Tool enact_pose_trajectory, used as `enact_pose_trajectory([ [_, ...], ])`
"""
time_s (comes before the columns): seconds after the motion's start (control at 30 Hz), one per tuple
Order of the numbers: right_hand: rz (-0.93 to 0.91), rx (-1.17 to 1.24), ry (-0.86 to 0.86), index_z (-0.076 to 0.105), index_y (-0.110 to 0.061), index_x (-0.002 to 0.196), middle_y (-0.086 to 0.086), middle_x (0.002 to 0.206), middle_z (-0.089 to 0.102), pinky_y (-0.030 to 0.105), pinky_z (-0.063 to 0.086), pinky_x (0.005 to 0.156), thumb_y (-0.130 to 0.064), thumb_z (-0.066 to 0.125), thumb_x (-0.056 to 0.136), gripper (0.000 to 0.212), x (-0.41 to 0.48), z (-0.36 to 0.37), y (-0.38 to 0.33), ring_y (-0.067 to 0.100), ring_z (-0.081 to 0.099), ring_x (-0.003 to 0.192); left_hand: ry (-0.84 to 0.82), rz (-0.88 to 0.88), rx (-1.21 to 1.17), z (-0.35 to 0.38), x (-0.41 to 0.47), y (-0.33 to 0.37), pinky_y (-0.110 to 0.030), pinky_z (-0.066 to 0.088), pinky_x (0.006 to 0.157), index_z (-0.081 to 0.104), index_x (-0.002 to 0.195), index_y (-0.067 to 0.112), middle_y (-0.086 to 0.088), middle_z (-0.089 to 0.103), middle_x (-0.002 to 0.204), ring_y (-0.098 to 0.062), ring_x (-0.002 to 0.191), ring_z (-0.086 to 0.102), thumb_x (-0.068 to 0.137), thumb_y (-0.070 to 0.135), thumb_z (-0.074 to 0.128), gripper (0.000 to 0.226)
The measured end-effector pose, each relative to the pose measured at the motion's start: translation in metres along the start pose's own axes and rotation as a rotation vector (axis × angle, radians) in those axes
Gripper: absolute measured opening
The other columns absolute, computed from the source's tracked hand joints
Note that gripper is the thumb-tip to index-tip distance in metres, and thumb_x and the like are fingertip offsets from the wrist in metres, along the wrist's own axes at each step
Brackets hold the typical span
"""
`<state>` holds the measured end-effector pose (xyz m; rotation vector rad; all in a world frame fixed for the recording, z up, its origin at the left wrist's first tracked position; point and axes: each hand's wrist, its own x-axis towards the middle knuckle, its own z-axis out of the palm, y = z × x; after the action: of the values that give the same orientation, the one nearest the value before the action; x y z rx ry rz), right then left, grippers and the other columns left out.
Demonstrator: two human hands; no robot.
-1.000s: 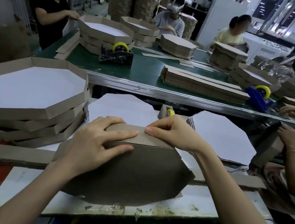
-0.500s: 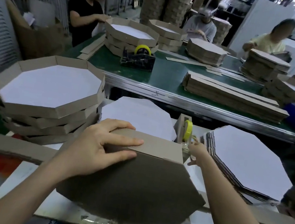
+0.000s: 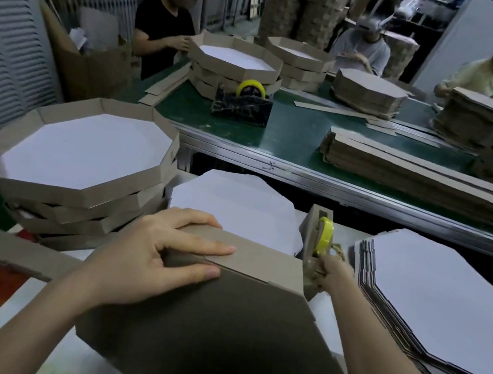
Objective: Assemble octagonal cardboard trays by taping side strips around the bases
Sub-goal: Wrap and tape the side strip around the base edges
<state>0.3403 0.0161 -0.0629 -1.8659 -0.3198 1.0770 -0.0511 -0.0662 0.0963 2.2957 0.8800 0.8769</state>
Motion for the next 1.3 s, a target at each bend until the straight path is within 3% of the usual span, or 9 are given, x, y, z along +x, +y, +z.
enact_pose_trajectory([
  [0.13,-0.002,0.213,0.116,0.048,0.004,0.130,0.016,0.107,0.065,0.030,0.052,0.066,-0.015,0.075,0.086,0.055,-0.017,0.001,0.016,0.026,0.065,0.086,0.000,-0.008,-0.019,0.002,0.005,-0.001,-0.035,0.044,0.102,0.064,0.111,0.058,0.024,0.056,0.128,-0.004,0.124,0.050,0.078,0.061,0.061,0.033],
  [0.33,-0.137,0.120,0.136,0.064,0.001,0.078,0.018,0.093,0.067,0.025,0.050,0.067,-0.011,0.071,0.089,0.018,-0.028,-0.015,0.062,0.019,0.062,0.078,0.014,-0.015,-0.014,0.005,0.008,0.000,-0.023,0.041,0.101,0.066,0.109,0.056,0.025,0.057,0.125,0.000,0.122,0.050,0.075,0.061,0.060,0.034],
  [0.43,-0.191,0.055,0.102,0.067,0.001,0.082,0.014,0.088,0.067,0.036,0.050,0.082,-0.009,0.067,0.091,0.013,-0.028,-0.025,0.064,0.024,0.061,0.086,0.028,-0.023,-0.013,0.005,0.008,0.001,-0.019,0.039,0.102,0.068,0.107,0.054,0.025,0.057,0.124,0.001,0.121,0.050,0.074,0.062,0.060,0.035],
  [0.57,-0.217,-0.106,0.094,0.068,-0.002,0.083,0.011,0.079,0.063,0.027,0.041,0.060,-0.013,0.064,0.095,0.017,-0.034,-0.038,0.082,0.017,0.051,0.069,0.011,-0.035,-0.007,0.004,0.005,0.002,-0.027,0.041,0.101,0.065,0.108,0.058,0.028,0.055,0.125,0.000,0.123,0.049,0.075,0.064,0.058,0.035],
  [0.7,-0.267,-0.359,-0.100,0.072,-0.007,0.099,0.003,0.085,0.069,0.011,0.045,0.047,-0.016,0.064,0.096,0.013,-0.064,-0.027,0.068,0.013,0.063,0.074,0.018,-0.032,0.010,0.002,0.003,0.001,-0.033,0.043,0.102,0.063,0.110,0.060,0.029,0.054,0.127,-0.001,0.124,0.048,0.076,0.064,0.058,0.034],
  [0.87,-0.448,-0.479,-0.188,0.069,-0.010,0.122,0.001,0.086,0.074,0.036,0.057,0.066,-0.013,0.061,0.096,0.028,-0.112,-0.001,-0.002,0.036,0.061,0.067,0.037,0.023,0.045,0.003,0.000,0.005,-0.030,0.038,0.105,0.067,0.112,0.050,0.029,0.053,0.129,0.002,0.128,0.043,0.081,0.052,0.064,0.031],
  [1.0,-0.515,-0.490,-0.293,0.036,-0.019,0.150,0.002,0.106,0.070,0.032,0.056,0.065,-0.016,0.073,0.088,0.072,-0.171,0.015,-0.059,0.017,0.065,0.074,0.025,0.040,0.093,0.003,-0.002,0.008,-0.029,0.037,0.105,0.066,0.115,0.043,0.026,0.054,0.126,0.004,0.124,0.044,0.084,0.048,0.060,0.032],
  [1.17,-0.504,-0.050,-0.411,0.069,-0.006,0.102,0.009,0.085,0.076,0.016,0.025,0.037,0.004,0.062,0.088,0.018,-0.257,0.023,-0.093,0.005,0.030,0.039,0.001,0.019,0.165,0.002,-0.008,0.012,-0.031,0.040,0.098,0.047,0.119,0.037,0.026,0.046,0.115,0.000,0.114,0.043,0.090,0.047,0.059,0.033],
  [1.3,-0.324,0.121,-0.588,0.067,0.003,0.096,0.013,0.097,0.075,0.010,0.020,0.032,0.003,0.051,0.093,0.016,-0.309,0.022,-0.084,0.001,0.024,0.035,-0.018,-0.019,0.128,0.000,-0.012,0.018,-0.034,0.042,0.099,0.035,0.121,0.035,0.015,0.050,0.122,-0.009,0.119,0.047,0.088,0.042,0.063,0.043],
])
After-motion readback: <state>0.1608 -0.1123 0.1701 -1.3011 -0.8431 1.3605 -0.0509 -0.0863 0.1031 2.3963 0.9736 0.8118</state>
